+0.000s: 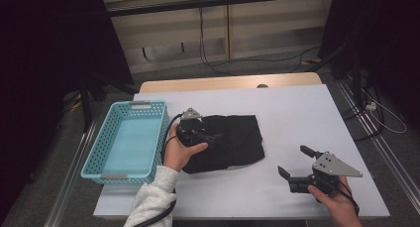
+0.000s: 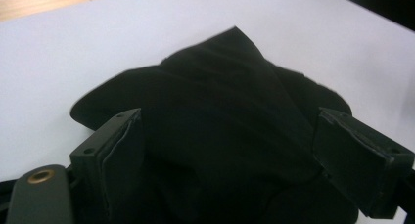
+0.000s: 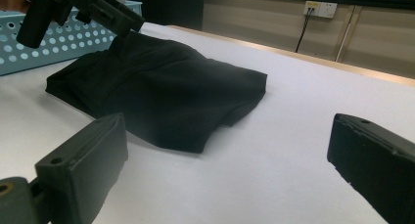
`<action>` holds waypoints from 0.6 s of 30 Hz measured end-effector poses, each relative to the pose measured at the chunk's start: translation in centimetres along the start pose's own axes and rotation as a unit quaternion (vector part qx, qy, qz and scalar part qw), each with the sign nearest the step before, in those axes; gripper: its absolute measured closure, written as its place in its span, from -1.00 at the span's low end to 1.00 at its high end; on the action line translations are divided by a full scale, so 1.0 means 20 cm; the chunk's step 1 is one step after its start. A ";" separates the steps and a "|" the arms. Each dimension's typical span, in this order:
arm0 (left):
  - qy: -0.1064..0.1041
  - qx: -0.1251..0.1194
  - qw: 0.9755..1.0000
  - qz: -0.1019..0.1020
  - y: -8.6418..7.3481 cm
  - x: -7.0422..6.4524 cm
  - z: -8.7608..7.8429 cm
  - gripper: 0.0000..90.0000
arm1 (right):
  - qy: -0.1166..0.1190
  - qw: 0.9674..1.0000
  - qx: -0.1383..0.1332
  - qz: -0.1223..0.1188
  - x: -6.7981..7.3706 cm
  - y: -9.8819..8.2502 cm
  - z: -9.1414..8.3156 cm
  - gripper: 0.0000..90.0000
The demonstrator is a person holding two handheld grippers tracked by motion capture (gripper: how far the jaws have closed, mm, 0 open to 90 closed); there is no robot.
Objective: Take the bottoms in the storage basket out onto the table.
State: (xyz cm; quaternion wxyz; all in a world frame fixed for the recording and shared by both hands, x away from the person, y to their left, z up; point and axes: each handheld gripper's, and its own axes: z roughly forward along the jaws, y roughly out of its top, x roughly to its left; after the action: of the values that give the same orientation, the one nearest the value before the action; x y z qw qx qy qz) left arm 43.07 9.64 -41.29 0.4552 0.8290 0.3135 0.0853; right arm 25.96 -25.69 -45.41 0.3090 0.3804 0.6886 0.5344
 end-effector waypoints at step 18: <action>0.007 0.011 1.000 0.004 -0.09 -0.04 -0.03 -0.76 | -0.010 1.000 0.011 -0.002 -0.01 0.02 0.06 -0.99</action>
State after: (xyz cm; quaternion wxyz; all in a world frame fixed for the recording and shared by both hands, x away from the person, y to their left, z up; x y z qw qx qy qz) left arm 41.51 10.25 -42.29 0.4434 0.8346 0.3145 0.0892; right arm 27.13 -25.13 -45.38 0.3127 0.3880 0.6917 0.5227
